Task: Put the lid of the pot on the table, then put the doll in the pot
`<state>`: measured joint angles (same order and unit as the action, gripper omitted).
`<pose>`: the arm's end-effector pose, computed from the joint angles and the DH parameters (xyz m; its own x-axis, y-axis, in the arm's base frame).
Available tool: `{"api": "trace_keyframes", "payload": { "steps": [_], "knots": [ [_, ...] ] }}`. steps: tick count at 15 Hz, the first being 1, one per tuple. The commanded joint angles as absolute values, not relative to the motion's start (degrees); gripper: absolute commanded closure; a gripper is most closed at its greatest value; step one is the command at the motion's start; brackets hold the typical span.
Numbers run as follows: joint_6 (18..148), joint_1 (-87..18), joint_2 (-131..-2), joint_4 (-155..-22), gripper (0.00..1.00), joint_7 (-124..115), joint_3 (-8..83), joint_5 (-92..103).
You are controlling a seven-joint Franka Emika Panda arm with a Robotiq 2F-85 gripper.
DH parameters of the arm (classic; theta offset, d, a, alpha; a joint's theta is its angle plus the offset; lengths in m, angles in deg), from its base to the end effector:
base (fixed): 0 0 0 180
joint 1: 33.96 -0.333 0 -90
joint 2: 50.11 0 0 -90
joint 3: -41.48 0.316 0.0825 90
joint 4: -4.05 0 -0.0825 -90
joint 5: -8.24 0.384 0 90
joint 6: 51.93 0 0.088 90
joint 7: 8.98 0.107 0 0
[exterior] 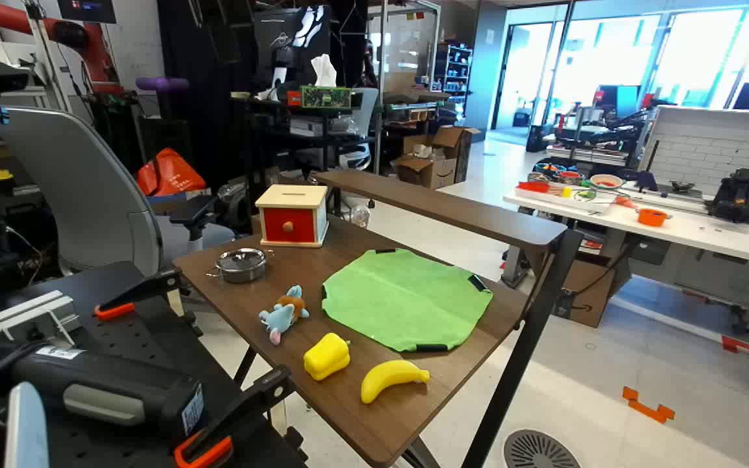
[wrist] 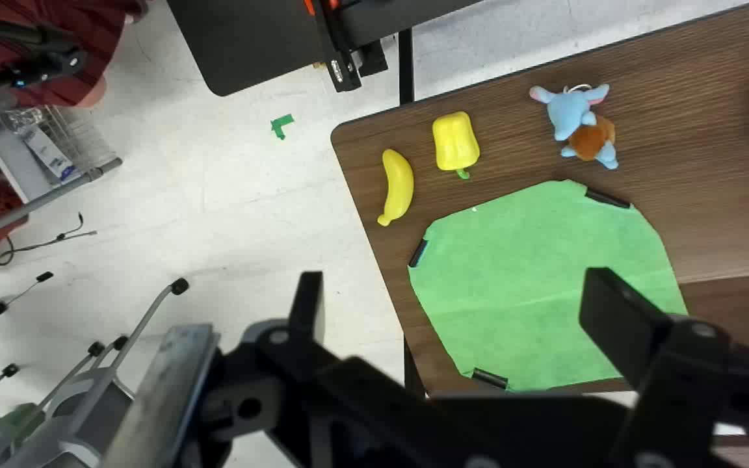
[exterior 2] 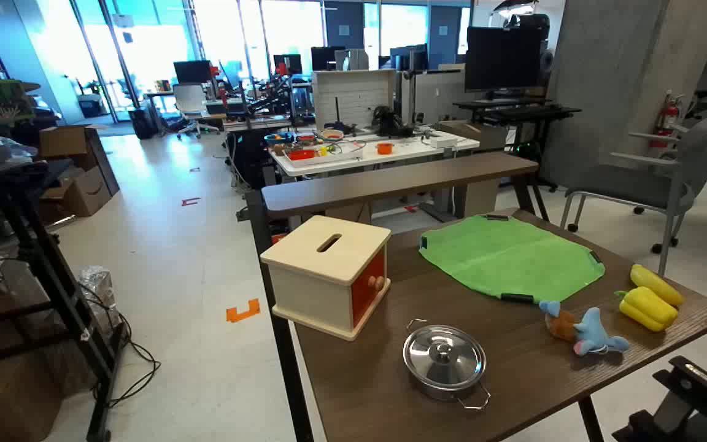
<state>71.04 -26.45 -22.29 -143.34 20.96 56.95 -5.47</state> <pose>0.3939 0.0449 0.4272 0.9519 -0.2521 0.1742 -0.2927 -0.9163 0.2732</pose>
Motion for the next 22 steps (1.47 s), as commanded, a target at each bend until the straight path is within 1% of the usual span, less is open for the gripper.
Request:
{"api": "trace_keyframes", "payload": {
  "steps": [1,7,14,22],
  "knots": [
    [70.7,-27.9,-22.5,-143.2,0.0,21.5,55.5,-6.2],
    [70.7,-27.9,-22.5,-143.2,0.0,21.5,55.5,-6.2],
    [84.0,-35.4,-27.7,-145.7,0.0,8.4,55.4,-5.5],
    [105.8,-40.4,-39.6,-145.3,0.0,-7.6,54.1,-5.0]
  ]
}}
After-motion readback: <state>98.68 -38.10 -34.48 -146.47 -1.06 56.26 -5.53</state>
